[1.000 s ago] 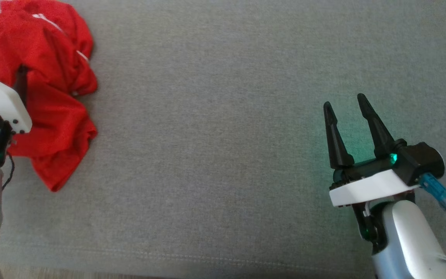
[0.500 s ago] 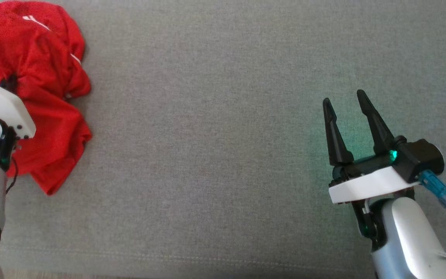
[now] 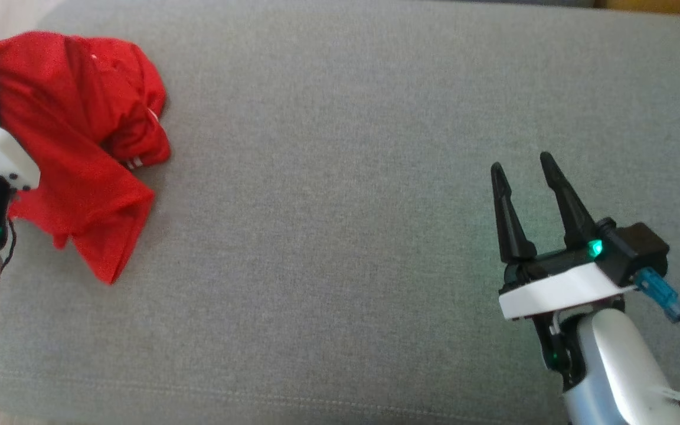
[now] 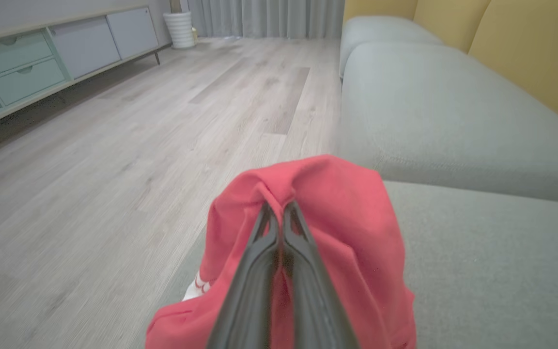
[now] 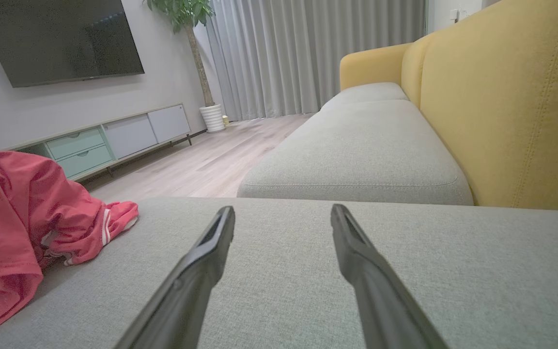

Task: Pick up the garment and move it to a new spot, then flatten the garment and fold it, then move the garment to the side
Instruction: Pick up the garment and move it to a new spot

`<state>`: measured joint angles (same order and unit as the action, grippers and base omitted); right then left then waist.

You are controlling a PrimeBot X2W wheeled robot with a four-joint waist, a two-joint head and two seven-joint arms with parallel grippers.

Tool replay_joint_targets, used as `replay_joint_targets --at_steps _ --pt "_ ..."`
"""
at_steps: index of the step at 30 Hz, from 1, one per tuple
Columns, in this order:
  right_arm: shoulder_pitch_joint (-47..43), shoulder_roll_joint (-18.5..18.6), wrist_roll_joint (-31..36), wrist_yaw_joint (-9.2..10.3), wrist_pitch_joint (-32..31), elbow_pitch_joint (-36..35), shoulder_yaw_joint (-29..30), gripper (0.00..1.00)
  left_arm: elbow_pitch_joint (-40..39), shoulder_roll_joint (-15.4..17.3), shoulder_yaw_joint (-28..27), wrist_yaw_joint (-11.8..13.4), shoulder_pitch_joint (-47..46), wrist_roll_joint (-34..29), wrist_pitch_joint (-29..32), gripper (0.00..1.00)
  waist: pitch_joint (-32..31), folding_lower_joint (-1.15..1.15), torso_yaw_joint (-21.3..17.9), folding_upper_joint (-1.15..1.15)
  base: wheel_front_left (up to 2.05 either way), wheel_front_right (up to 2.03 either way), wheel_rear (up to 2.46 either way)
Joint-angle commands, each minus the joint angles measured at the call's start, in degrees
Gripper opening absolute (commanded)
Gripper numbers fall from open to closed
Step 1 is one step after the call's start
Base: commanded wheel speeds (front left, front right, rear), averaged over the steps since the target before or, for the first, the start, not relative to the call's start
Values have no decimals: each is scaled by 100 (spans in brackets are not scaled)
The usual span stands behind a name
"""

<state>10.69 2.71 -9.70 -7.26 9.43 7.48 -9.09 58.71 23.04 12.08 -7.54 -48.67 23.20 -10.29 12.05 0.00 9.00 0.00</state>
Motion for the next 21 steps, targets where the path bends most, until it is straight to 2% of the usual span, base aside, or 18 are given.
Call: replay_joint_targets --at_steps 1,8,13,21 --pt "-36 17 -62 -23 87 -107 -147 100 -328 333 -205 41 -301 89 -162 0 -211 0 21 0 0 0 0" --pt "-138 17 -205 -23 179 23 -152 100 -972 159 -206 126 -203 149 -294 0 -587 0 -45 0 0 0 0" --pt "-229 17 -280 -23 225 106 -194 100 -1831 -75 -103 329 -69 135 -204 0 -832 0 -180 0 0 0 0" --pt "-325 17 -361 -23 292 113 -315 100 -3398 -592 290 672 240 81 394 0 -975 0 -566 0 0 0 0"
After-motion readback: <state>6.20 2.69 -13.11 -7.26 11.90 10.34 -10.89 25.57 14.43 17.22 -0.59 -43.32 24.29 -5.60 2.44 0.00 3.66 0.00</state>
